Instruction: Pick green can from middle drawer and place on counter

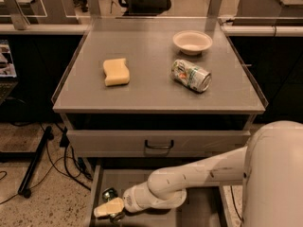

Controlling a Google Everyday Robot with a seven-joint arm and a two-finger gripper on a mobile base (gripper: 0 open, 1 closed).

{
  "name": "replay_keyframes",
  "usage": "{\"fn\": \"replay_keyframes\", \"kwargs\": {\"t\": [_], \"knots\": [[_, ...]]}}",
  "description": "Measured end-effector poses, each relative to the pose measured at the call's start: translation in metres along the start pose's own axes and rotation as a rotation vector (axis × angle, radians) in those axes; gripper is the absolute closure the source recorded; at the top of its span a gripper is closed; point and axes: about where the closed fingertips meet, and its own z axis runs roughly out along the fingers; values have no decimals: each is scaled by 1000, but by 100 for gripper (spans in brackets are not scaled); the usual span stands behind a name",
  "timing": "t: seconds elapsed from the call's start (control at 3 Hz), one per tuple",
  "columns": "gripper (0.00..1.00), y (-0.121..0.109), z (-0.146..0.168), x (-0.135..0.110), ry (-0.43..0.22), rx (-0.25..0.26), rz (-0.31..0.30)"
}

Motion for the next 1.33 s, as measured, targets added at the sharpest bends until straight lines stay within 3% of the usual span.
{"fn": "replay_keyframes", "kwargs": {"t": [0.67,1.33], "knots": [[0,-21,22,3,11,119,-3],[0,-37,28,8,1,172,19]]}}
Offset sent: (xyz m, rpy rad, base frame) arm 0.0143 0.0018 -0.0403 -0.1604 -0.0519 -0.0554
